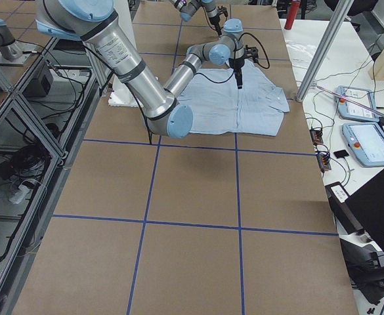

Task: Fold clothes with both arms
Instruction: 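Lay the sleeve across the chest, release, and lift the right gripper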

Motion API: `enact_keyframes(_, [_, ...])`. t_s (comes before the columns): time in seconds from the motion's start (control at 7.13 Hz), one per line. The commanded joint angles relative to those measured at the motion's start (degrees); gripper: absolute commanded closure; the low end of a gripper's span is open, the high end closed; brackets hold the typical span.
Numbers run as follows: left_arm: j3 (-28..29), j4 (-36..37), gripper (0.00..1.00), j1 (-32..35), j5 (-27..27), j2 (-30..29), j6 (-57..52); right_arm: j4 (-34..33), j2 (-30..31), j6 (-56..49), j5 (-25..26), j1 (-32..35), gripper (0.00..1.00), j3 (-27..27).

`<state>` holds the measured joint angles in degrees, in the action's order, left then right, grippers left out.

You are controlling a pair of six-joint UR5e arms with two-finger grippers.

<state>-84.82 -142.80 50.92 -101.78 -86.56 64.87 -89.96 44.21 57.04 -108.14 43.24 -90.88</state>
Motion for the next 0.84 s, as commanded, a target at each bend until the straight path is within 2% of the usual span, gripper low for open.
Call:
enact_keyframes(0.0, [-0.17,0.16,0.66,-0.03,0.0,-0.01,-0.01,0.05,0.09,0.0,-0.06,0.0,0.0,-0.09])
enact_keyframes(0.28, [-1.22,0.33,0.91,0.32,0.0,-0.01,-0.27,0.14,0.26,0.0,0.03,0.09,0.0,-0.18])
enact_keyframes(0.42, [-1.57,0.33,1.0,0.41,0.0,-0.01,-0.27,0.31,1.14,0.0,-0.14,0.09,0.0,-0.79])
enact_keyframes(0.7, [-3.4,0.42,1.0,0.58,-0.17,0.16,-0.36,0.4,1.58,-0.09,-0.32,0.17,0.0,-0.88])
